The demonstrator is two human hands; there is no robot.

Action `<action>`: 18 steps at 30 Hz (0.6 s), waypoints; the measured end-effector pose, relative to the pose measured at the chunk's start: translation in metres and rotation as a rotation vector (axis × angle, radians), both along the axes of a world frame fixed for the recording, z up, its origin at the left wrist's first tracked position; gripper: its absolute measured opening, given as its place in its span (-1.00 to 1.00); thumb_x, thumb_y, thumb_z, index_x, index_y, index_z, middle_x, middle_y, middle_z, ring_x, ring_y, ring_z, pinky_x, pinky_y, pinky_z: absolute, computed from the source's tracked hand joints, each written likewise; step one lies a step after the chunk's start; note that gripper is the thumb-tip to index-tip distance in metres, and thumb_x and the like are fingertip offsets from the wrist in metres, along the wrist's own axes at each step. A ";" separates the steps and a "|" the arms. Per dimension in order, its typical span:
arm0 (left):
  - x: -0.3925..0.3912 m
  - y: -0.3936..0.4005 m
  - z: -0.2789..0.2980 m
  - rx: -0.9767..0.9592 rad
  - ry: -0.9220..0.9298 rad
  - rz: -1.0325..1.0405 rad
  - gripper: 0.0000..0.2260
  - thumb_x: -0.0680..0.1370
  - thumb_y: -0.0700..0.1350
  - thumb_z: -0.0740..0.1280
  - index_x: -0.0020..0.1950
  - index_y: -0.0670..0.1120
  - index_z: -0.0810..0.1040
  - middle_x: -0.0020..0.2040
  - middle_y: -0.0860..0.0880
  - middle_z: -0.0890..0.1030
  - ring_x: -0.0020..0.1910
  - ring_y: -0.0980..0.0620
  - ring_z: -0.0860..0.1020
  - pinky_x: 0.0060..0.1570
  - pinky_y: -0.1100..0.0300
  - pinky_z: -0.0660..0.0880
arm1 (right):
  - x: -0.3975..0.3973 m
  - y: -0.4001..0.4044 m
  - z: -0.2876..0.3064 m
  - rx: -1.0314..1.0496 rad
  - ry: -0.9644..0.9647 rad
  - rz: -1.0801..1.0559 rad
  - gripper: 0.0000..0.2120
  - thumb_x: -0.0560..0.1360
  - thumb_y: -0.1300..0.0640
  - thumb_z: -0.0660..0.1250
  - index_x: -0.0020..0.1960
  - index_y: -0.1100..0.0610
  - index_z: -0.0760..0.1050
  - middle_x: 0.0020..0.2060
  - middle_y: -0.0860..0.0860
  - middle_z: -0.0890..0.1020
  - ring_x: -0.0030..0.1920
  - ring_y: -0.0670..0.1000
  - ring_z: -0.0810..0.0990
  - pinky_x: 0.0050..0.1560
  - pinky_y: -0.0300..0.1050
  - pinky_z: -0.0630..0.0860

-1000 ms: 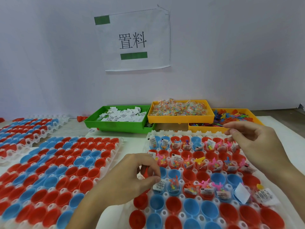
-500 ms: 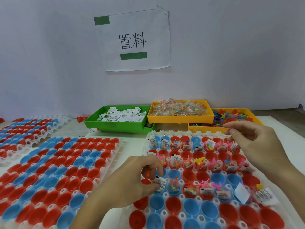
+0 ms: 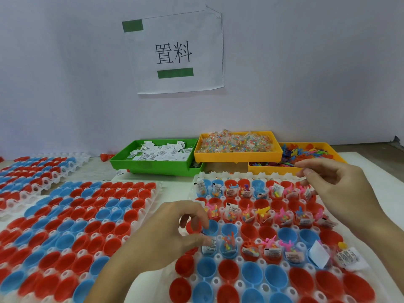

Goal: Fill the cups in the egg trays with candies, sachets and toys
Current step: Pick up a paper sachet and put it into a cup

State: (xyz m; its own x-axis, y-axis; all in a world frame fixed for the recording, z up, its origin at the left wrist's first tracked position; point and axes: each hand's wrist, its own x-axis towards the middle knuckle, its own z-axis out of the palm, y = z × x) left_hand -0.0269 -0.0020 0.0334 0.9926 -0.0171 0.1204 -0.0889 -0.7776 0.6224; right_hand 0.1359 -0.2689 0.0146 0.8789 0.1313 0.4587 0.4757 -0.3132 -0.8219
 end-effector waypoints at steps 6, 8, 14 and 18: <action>0.000 -0.004 0.001 -0.013 0.001 -0.020 -0.94 0.49 -0.07 0.49 -0.17 0.05 0.67 -0.19 0.17 0.57 -0.24 0.20 0.47 -0.23 0.40 0.36 | -0.001 -0.001 0.001 0.006 0.001 0.008 -0.79 0.59 0.21 0.31 0.02 -0.08 0.61 -0.13 -0.12 0.68 -0.05 -0.12 0.63 -0.13 -0.27 0.48; 0.001 -0.004 0.000 -0.005 0.013 -0.021 -0.95 0.50 -0.08 0.48 -0.17 0.04 0.67 -0.20 0.19 0.57 -0.23 0.21 0.47 -0.23 0.41 0.36 | -0.001 -0.001 0.001 0.009 0.000 0.012 -0.79 0.59 0.21 0.31 0.01 -0.09 0.61 -0.13 -0.12 0.68 -0.05 -0.11 0.63 -0.13 -0.26 0.49; 0.001 -0.003 -0.001 0.018 -0.004 -0.038 -0.94 0.51 -0.08 0.47 -0.16 0.00 0.68 -0.21 0.15 0.57 -0.23 0.21 0.45 -0.24 0.43 0.34 | -0.001 0.000 0.001 0.006 -0.007 0.013 -0.79 0.59 0.22 0.31 0.02 -0.09 0.61 -0.13 -0.12 0.68 -0.05 -0.11 0.63 -0.12 -0.26 0.50; 0.000 -0.002 -0.001 0.029 -0.015 -0.052 -0.96 0.51 -0.06 0.46 -0.12 0.03 0.64 -0.19 0.07 0.57 -0.22 0.19 0.44 -0.23 0.42 0.34 | -0.001 0.000 0.001 0.006 -0.009 0.013 -0.78 0.59 0.21 0.31 0.01 -0.11 0.60 -0.13 -0.12 0.68 -0.06 -0.10 0.64 -0.13 -0.26 0.49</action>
State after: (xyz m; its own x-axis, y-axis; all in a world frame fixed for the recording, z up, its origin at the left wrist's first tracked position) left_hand -0.0268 -0.0041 0.0321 0.9883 -0.0725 0.1342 -0.1391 -0.7895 0.5978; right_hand 0.1349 -0.2689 0.0156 0.8728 0.1401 0.4675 0.4873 -0.3017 -0.8195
